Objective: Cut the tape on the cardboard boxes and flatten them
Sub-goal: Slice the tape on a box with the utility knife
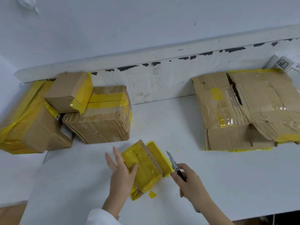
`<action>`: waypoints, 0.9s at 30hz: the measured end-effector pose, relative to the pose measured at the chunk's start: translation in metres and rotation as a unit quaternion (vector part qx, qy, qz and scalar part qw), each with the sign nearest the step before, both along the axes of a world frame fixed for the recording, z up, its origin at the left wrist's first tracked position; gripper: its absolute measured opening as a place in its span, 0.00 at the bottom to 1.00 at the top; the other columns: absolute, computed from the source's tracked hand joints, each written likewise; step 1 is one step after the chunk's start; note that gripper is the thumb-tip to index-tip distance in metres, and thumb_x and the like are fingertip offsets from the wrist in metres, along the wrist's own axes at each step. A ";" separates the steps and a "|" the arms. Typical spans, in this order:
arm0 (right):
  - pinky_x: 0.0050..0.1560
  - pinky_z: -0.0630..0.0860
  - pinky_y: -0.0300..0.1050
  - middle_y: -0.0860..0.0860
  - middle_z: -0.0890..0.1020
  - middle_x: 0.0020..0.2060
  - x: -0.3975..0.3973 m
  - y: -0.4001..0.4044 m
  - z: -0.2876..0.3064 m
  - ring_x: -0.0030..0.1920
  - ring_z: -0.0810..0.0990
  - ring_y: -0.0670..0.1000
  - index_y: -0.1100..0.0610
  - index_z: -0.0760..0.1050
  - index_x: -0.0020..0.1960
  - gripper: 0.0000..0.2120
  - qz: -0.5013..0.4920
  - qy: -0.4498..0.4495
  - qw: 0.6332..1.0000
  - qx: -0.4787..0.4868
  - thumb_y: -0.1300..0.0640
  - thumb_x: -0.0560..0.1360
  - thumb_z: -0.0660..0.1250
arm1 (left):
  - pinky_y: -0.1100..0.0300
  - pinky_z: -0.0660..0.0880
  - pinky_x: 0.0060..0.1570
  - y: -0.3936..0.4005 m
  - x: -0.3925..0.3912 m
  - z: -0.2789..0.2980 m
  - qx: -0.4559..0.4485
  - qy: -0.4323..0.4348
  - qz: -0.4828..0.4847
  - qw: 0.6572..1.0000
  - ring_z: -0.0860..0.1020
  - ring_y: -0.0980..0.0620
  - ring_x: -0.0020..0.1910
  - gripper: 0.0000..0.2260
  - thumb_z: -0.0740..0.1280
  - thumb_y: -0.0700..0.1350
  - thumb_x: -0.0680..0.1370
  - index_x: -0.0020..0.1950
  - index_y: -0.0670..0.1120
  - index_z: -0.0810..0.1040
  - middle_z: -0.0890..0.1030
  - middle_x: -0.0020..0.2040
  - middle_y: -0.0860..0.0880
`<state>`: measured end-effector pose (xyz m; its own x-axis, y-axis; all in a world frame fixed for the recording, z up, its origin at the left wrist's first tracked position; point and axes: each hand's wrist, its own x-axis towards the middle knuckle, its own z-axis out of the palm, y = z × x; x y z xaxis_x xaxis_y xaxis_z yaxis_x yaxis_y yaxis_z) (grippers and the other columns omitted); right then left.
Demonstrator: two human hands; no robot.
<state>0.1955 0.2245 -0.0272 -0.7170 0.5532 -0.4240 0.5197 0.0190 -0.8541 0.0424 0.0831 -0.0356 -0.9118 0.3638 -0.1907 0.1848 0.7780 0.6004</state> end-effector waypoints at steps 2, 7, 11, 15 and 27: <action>0.24 0.64 0.33 0.47 0.72 0.26 -0.011 -0.011 -0.002 0.19 0.70 0.46 0.48 0.71 0.46 0.06 0.003 0.007 1.000 -0.025 0.59 0.78 0.62 | 0.49 0.57 0.69 -0.003 -0.009 -0.002 -0.083 0.136 -0.094 0.983 0.48 0.43 0.76 0.39 0.64 0.52 0.78 0.76 0.50 0.38 0.34 0.76 0.46; 0.25 0.65 0.34 0.53 0.74 0.32 -0.026 -0.020 0.001 0.19 0.70 0.46 0.48 0.70 0.46 0.07 -0.001 0.020 0.998 -0.058 0.58 0.80 0.58 | 0.57 0.56 0.70 -0.002 -0.024 0.002 -0.127 0.133 -0.301 0.936 0.49 0.48 0.73 0.24 0.53 0.46 0.81 0.77 0.56 0.52 0.33 0.73 0.60; 0.23 0.66 0.34 0.50 0.72 0.31 -0.041 -0.011 0.007 0.19 0.70 0.43 0.51 0.71 0.48 0.07 -0.017 0.054 0.997 -0.059 0.60 0.81 0.57 | 0.59 0.69 0.48 -0.001 -0.015 0.006 -0.183 0.098 -0.191 0.959 0.65 0.47 0.60 0.24 0.57 0.56 0.78 0.74 0.56 0.57 0.47 0.76 0.56; 0.23 0.66 0.34 0.53 0.74 0.36 -0.058 0.003 0.010 0.19 0.68 0.41 0.53 0.72 0.50 0.06 0.012 0.042 0.998 -0.050 0.57 0.81 0.56 | 0.56 0.64 0.42 0.003 -0.002 0.017 -0.298 0.193 -0.145 0.923 0.73 0.48 0.50 0.21 0.59 0.62 0.73 0.59 0.50 0.69 0.70 0.57 0.51; 0.37 0.73 0.44 0.48 0.75 0.32 -0.041 0.048 0.002 0.35 0.80 0.53 0.50 0.73 0.53 0.12 0.069 -0.126 0.971 0.193 0.51 0.82 0.51 | 0.48 0.73 0.45 0.023 0.010 -0.010 -0.134 0.242 -0.125 0.953 0.80 0.44 0.47 0.13 0.72 0.43 0.72 0.56 0.44 0.80 0.82 0.47 0.47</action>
